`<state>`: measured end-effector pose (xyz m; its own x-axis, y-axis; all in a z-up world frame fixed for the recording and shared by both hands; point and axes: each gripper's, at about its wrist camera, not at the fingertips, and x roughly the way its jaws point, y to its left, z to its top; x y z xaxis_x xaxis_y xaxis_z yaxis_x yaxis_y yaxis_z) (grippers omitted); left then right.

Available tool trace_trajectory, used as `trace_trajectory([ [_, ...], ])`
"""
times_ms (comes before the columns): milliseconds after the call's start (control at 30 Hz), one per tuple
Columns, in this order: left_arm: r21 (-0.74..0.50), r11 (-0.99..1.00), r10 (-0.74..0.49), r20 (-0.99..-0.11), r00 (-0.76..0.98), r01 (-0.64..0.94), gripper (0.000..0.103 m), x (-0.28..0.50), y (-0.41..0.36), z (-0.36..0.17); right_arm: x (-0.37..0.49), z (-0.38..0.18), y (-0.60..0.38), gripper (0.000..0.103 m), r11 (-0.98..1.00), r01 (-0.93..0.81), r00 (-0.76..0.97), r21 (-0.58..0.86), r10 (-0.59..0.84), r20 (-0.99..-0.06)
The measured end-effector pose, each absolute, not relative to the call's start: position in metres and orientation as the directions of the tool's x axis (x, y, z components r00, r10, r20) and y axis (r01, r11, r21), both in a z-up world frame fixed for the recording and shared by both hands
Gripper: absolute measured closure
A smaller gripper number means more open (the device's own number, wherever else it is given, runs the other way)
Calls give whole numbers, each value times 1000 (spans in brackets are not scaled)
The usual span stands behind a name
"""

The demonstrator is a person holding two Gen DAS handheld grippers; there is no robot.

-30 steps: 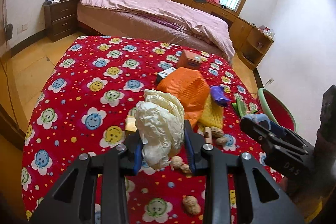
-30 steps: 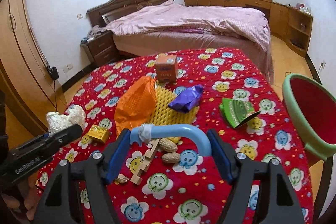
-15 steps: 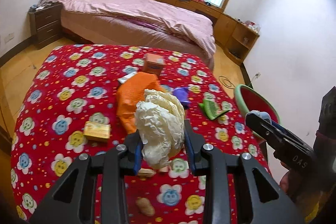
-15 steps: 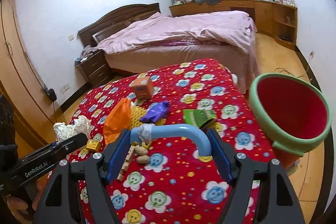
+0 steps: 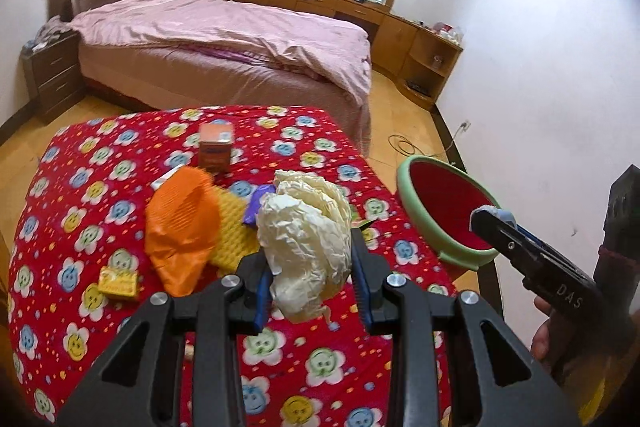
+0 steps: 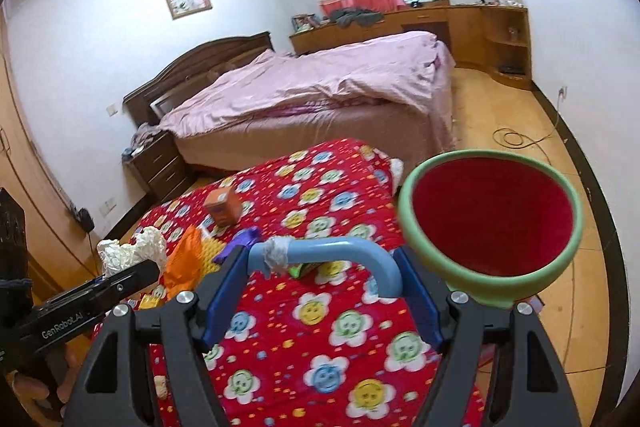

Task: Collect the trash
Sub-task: 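Carry the tissue and blue pipe over the red bucket and release both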

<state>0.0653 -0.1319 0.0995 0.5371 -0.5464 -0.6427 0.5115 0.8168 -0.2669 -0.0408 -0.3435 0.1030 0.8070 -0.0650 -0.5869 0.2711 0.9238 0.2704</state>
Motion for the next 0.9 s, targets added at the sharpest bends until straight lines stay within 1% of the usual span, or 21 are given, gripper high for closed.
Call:
trace_trajectory([
  [433, -221, 744, -598, -641, 480, 631, 69, 70, -224, 108, -62, 112, -419, 28, 883, 378, 813, 278, -173, -556],
  [667, -203, 695, -621, -654, 432, 690, 69, 72, -272, 96, -74, 101, -459, 28, 843, 442, 798, 305, -215, -563],
  [900, -220, 667, -626, -683, 376, 712, 69, 78, -313, 75, -79, 80, -491, 28, 807, 494, 771, 324, -233, -593],
])
